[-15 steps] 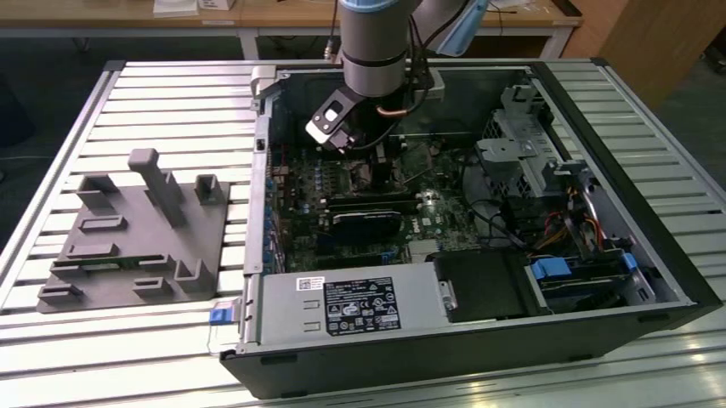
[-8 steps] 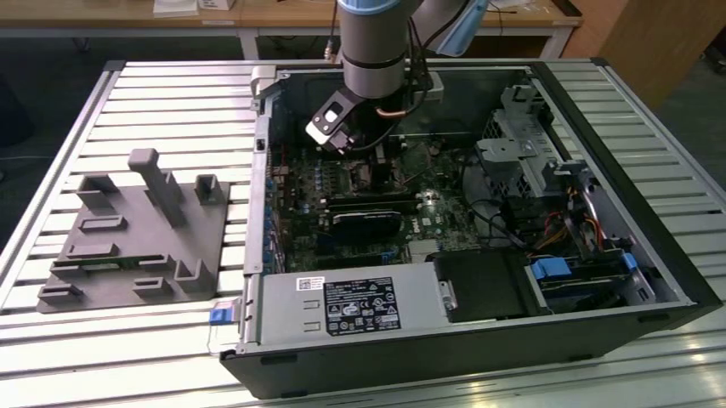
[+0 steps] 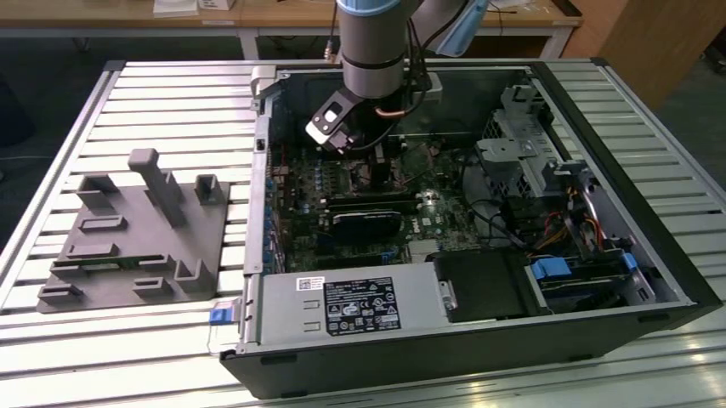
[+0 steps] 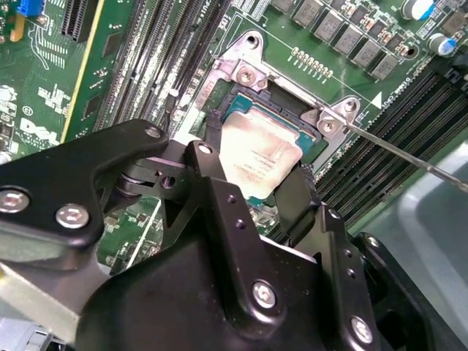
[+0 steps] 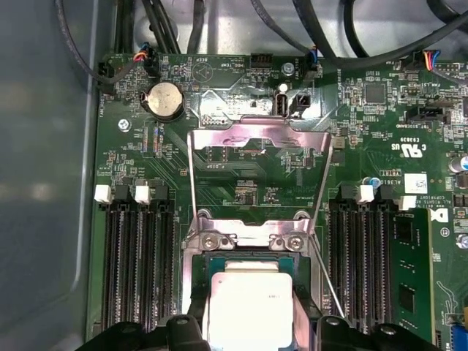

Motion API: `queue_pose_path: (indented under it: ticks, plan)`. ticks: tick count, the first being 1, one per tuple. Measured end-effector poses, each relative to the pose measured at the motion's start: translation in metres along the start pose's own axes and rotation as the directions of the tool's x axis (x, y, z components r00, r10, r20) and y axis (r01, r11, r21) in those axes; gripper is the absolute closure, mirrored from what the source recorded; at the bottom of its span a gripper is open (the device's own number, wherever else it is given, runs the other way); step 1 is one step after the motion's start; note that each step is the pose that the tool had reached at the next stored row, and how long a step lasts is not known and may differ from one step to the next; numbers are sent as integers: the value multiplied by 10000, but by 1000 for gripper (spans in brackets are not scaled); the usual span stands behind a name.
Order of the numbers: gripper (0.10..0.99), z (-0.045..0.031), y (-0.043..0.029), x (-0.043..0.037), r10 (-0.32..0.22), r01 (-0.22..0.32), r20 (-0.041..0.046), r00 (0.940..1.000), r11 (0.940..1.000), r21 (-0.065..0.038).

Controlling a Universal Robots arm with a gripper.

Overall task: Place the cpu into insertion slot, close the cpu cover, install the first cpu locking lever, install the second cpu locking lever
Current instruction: 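Place the cpu into insertion slot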

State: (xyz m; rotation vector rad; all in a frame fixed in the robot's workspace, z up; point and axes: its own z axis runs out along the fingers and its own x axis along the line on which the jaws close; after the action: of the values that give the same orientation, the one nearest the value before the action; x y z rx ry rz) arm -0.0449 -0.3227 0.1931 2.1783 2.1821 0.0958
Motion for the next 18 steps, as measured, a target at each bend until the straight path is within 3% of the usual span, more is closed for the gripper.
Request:
queue_pose_path:
  ticks: [10, 12, 13, 18]
  plan:
    - [549, 3, -10, 3, 2, -2, -14, 10000, 10000, -5]
    - [537, 3, -11, 2, 2, -2, -9, 10000, 10000, -5]
    - [475, 2, -11, 2, 2, -2, -9, 10000, 10000, -5]
    - [475, 1, -12, 1, 1, -1, -6, 10000, 10000, -3]
